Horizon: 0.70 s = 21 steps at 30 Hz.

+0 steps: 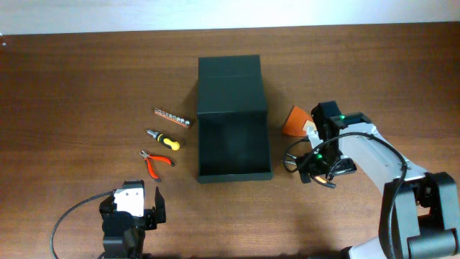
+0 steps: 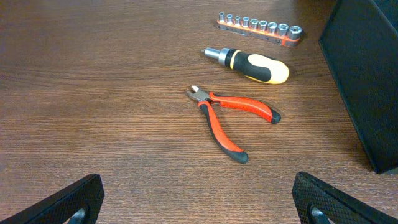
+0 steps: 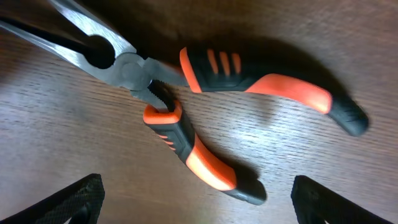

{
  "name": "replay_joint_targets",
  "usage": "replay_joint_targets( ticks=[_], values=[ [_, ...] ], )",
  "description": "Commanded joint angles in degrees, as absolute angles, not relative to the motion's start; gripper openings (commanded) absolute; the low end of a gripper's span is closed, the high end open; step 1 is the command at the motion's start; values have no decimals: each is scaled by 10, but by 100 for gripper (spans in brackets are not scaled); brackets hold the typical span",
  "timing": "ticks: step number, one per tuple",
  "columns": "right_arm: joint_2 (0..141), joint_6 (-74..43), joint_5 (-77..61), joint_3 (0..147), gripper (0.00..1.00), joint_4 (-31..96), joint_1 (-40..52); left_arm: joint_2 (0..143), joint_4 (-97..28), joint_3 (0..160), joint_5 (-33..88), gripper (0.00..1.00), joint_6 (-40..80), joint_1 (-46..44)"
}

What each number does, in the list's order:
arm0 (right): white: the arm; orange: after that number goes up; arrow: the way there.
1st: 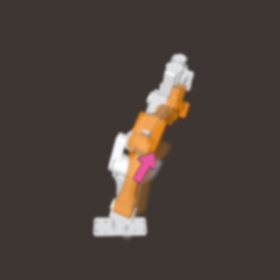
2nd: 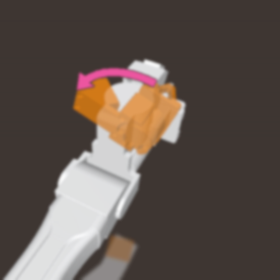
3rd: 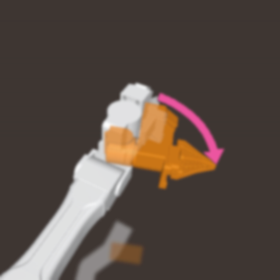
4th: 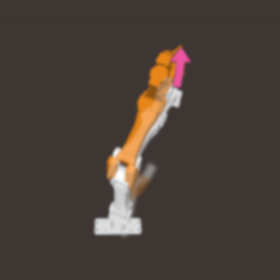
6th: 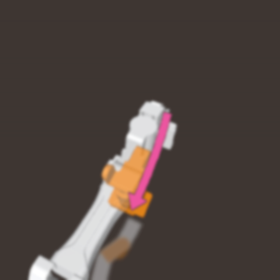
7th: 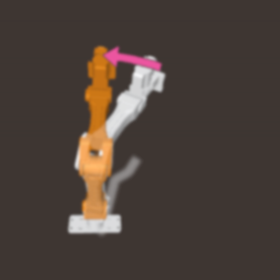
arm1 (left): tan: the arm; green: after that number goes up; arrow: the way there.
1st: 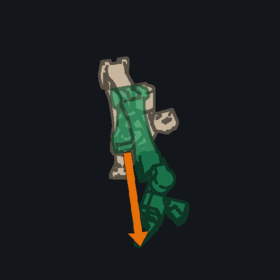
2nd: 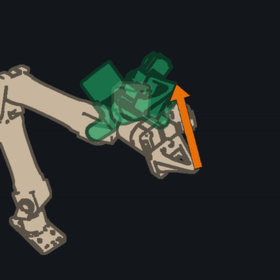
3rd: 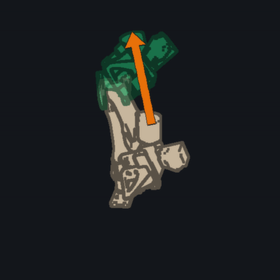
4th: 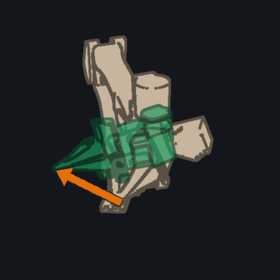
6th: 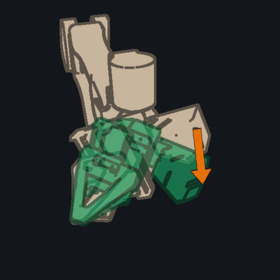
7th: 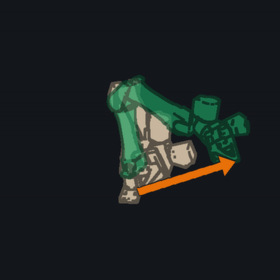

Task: Pack container
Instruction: 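Move right gripper down onto the orange-black needle-nose pliers and grasp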

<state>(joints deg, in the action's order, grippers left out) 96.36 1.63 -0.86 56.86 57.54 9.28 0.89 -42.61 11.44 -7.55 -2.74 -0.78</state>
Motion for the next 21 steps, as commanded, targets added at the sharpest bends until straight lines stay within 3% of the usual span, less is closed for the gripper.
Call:
replay_joint_targets(
  ticks=[1,7,21],
  values=[
    [970,-10,7,555,96,565,97,3,-425,111,-78,99,-22,-6],
    [970,-21,6,538,88,545,98,3,-425,111,-78,99,-22,-6],
    [971,-22,0,527,82,500,98,3,-425,111,-78,99,-22,-6]
  ],
)
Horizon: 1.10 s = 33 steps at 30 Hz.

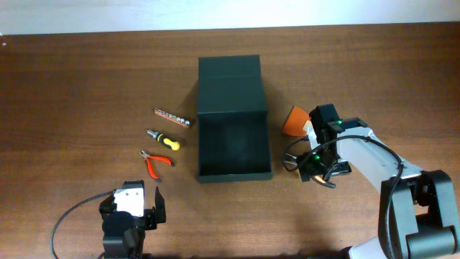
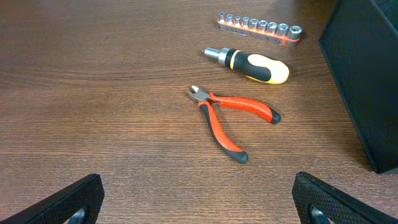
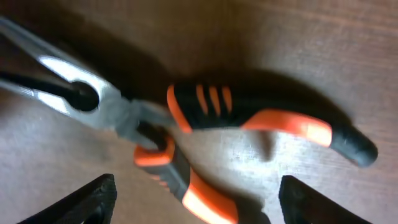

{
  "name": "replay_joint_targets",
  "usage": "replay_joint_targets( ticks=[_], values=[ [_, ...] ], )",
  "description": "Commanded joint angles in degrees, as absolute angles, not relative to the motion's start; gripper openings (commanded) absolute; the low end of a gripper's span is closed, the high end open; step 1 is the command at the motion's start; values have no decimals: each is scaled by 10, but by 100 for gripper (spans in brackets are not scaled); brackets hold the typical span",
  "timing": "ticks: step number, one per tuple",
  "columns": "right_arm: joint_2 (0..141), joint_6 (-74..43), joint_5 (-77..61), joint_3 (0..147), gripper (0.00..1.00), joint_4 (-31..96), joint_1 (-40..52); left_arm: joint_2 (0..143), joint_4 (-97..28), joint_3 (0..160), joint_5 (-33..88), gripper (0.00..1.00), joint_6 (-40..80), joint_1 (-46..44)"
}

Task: Pack container
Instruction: 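Move right gripper down onto the orange-black needle-nose pliers and grasp, then lift the pliers with right gripper and lower them into the green box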

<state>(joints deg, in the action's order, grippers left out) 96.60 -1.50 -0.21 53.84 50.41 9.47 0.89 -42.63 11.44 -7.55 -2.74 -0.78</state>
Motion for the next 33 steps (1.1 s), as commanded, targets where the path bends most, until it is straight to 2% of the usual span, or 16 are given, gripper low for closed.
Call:
replay_joint_targets(
  ticks=[1,7,12,14,16,19,21,33],
  values=[
    [971,-22,-3,526,82,498,98,3,-425,111,-78,99,-22,-6],
    [971,-23,-11,511,81,481,98,3,-425,111,-78,99,-22,-6],
    [971,-23,-13,507,66,481,98,3,-425,111,-78,99,-22,-6],
    [971,-23,-15,507,64,481,98,3,-425,111,-78,99,-22,-6],
    [971,-22,-19,507,51,481,98,3,-425,111,-78,99,-22,-6],
    [971,-23,-20,507,25,481,98,3,-425,111,-78,99,-22,-6],
    [971,-23,-26,507,17,480,98,3,-425,111,-78,99,-22,-6],
    [971,-22,-65,517,7,493,98,3,-425,111,-78,99,-22,-6]
  ],
)
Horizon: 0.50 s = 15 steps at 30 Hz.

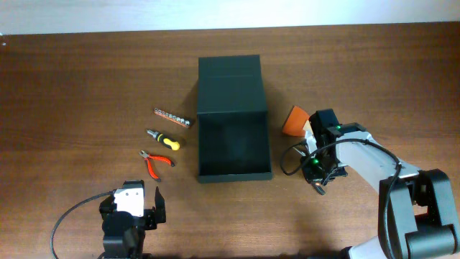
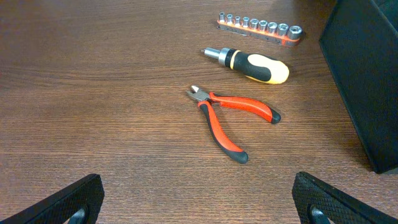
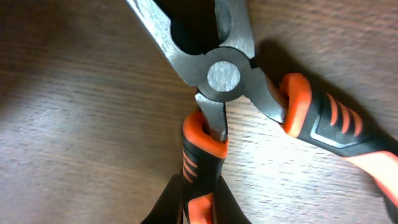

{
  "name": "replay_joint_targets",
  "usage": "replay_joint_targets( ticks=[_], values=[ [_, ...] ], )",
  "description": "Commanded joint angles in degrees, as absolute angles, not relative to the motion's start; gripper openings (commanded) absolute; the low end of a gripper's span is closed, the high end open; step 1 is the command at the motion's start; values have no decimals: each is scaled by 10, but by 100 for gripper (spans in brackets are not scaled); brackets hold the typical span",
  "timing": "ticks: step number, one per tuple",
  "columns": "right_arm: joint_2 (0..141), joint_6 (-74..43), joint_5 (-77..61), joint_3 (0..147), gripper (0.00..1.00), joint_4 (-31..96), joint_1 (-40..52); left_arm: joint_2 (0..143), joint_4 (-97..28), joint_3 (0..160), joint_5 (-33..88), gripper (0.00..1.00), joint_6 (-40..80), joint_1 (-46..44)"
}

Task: Pack container
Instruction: 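Lift the pliers with right gripper and lower them into the green box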

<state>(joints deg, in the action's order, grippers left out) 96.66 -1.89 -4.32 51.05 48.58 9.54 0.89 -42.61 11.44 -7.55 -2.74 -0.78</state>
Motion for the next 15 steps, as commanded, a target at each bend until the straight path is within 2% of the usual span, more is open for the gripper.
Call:
replay_joint_targets(
  ticks=[1,15],
  values=[
    [971,-22,-70,522,7,498,98,3,-425,111,-78,99,-22,-6],
    [971,-22,-71,688,4,625,110,3,-425,111,-78,99,-22,-6]
  ],
)
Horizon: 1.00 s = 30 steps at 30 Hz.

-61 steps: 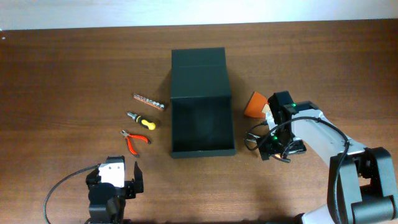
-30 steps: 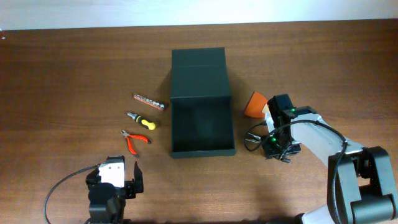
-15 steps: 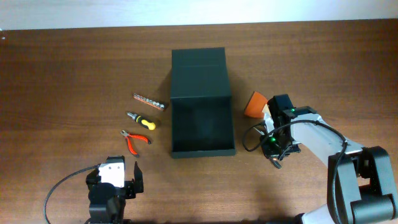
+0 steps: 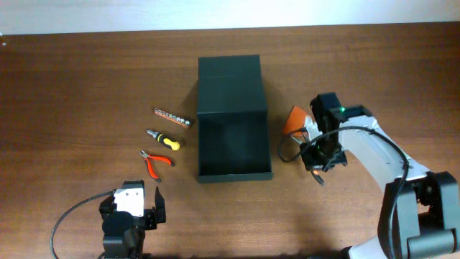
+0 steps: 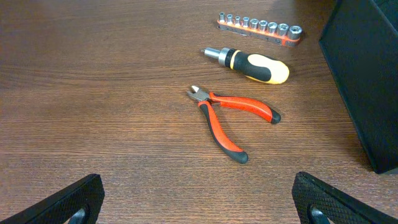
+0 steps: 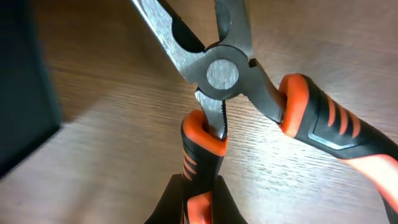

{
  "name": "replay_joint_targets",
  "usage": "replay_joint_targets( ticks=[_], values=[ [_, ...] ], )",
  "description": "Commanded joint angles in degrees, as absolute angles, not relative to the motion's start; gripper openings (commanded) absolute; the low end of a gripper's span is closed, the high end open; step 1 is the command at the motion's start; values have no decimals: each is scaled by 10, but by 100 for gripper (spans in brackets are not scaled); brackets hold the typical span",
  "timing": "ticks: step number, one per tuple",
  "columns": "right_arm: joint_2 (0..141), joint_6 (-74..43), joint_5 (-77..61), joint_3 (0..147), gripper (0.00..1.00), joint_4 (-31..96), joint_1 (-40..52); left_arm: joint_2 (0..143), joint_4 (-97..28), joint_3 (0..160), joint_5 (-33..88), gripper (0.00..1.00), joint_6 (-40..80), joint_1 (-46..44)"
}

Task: Pack container
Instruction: 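Lift the pliers with right gripper and lower them into the green box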

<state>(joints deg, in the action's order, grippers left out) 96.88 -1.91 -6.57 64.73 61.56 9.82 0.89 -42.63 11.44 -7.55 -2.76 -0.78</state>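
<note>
An open black box [image 4: 233, 119] stands at mid-table. My right gripper [image 6: 199, 198] is shut on one handle of the orange-and-black long-nose pliers [image 6: 249, 93], held above the table just right of the box; its arm shows in the overhead view [image 4: 320, 147]. Left of the box lie a socket-bit strip [image 4: 173, 117], a yellow-and-black screwdriver [image 4: 164, 139] and small red cutters [image 4: 154, 162]. My left gripper [image 5: 199, 205] stands open near the front edge, short of the cutters [image 5: 227, 118].
An orange object [image 4: 293, 119] lies right of the box, close to the right arm. A black cable [image 4: 68, 219] loops on the table by the left arm. The box wall [image 5: 367, 81] stands at the right of the left wrist view.
My right gripper, still shut on the pliers' handle, has risen off the table and shifted toward the box, whose dark wall now shows at the left of its view. The left arm is unmoved.
First my right gripper hung open over the long-nose pliers lying right of the box. It then stood lower over them, later it was shut on one handle, and now holds the pliers clear of the table beside the box. The left gripper stayed open and still.
</note>
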Motion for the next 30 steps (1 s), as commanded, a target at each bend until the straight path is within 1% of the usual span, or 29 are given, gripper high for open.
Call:
replay_joint_targets(
  ticks=[1,7,11,15,20,22,30],
  values=[
    [971,-20,-71,708,4,638,115,3,-425,111,-78,99,-22,-6],
    [971,-8,-71,821,4,693,173,3,-425,111,-78,99,-22,-6],
    [971,-5,-71,869,4,694,234,3,-425,111,-78,99,-22,-6],
    [973,-7,-71,873,4,658,303,3,-425,111,-78,99,-22,-6],
    [989,-16,-71,873,5,599,367,3,-425,111,-78,99,-22,-6],
    [1002,-16,-71,873,8,578,383,3,-425,111,-78,99,-22,-6],
    [1089,-19,-71,873,8,535,409,3,-425,111,-78,99,-22,-6]
  ],
)
